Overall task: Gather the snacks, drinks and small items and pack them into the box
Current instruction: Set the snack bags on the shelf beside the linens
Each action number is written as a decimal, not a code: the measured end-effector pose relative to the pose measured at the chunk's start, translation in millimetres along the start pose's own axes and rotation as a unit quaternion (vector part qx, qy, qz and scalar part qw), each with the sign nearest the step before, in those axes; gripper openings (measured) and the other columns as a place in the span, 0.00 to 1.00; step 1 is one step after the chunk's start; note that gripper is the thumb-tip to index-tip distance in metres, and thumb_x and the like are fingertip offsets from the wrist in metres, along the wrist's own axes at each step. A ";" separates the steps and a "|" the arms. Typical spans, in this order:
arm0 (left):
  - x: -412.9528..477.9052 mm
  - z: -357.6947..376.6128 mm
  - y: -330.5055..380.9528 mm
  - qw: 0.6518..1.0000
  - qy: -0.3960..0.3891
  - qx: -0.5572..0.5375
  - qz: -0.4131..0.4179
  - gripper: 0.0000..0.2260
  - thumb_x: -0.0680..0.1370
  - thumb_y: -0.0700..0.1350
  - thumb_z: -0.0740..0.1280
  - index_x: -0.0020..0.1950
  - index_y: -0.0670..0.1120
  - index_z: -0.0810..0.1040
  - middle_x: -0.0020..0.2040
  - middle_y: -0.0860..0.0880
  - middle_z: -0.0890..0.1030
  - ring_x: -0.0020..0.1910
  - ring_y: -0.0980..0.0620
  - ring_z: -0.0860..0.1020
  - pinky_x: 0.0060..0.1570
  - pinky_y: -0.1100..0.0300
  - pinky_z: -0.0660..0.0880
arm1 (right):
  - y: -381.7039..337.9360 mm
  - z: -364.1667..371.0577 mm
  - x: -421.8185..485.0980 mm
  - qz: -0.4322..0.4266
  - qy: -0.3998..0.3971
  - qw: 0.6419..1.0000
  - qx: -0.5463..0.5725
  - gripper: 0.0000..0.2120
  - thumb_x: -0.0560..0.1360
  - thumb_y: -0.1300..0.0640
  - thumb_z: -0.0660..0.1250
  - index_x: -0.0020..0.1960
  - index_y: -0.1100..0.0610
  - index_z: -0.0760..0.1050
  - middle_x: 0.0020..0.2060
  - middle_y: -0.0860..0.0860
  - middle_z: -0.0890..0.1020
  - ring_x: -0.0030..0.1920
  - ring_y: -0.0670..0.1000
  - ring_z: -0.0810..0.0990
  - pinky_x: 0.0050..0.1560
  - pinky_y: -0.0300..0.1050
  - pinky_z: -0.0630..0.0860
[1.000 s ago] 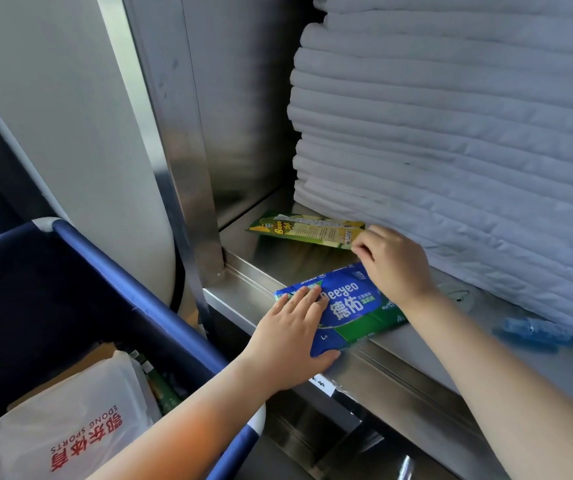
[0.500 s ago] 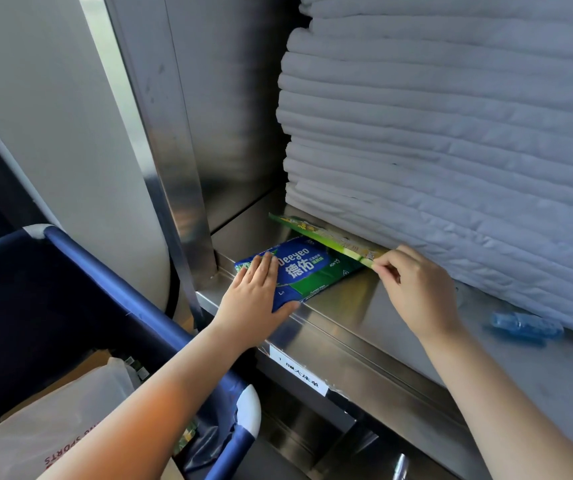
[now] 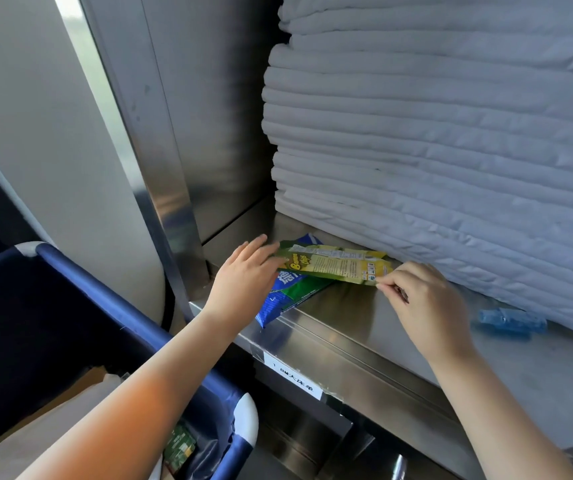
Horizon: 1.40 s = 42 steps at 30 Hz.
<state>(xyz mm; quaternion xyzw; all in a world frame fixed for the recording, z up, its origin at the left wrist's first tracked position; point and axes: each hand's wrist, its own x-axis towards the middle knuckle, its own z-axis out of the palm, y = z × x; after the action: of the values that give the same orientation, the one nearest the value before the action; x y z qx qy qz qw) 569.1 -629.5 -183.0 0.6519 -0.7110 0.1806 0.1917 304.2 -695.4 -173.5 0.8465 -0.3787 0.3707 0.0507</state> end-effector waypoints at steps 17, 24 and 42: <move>22.4 -41.9 42.9 0.983 0.120 -0.136 0.025 0.16 0.77 0.48 0.56 0.62 0.48 0.76 0.57 0.53 0.72 0.52 0.51 0.75 0.38 0.53 0.79 | 14.6 -2.1 4.6 0.019 0.048 0.999 -0.013 0.21 0.74 0.58 0.67 0.66 0.61 0.71 0.66 0.58 0.72 0.69 0.57 0.67 0.68 0.51 0.66; 14.1 -38.6 53.2 0.987 0.105 -0.118 0.014 0.17 0.77 0.45 0.55 0.60 0.43 0.79 0.57 0.46 0.78 0.49 0.47 0.77 0.44 0.54 0.79 | 3.8 12.3 4.4 0.014 -0.064 0.998 0.022 0.30 0.76 0.49 0.62 0.75 0.54 0.58 0.74 0.53 0.60 0.74 0.52 0.58 0.70 0.49 0.59; -39.0 26.7 31.5 0.976 -0.178 -0.051 -0.115 0.27 0.81 0.59 0.48 0.77 0.50 0.51 0.78 0.49 0.50 0.76 0.49 0.44 0.72 0.56 0.39 | 3.1 52.3 -7.5 0.038 -0.371 0.924 -0.088 0.34 0.76 0.35 0.38 0.77 0.49 0.46 0.77 0.47 0.46 0.76 0.47 0.41 0.72 0.45 0.37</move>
<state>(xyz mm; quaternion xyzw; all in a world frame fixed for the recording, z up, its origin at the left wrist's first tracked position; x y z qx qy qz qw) 539.7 -607.0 -226.1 0.7404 -0.6623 0.0018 0.1151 329.6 -712.3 -216.7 0.9008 -0.4330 -0.0029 -0.0334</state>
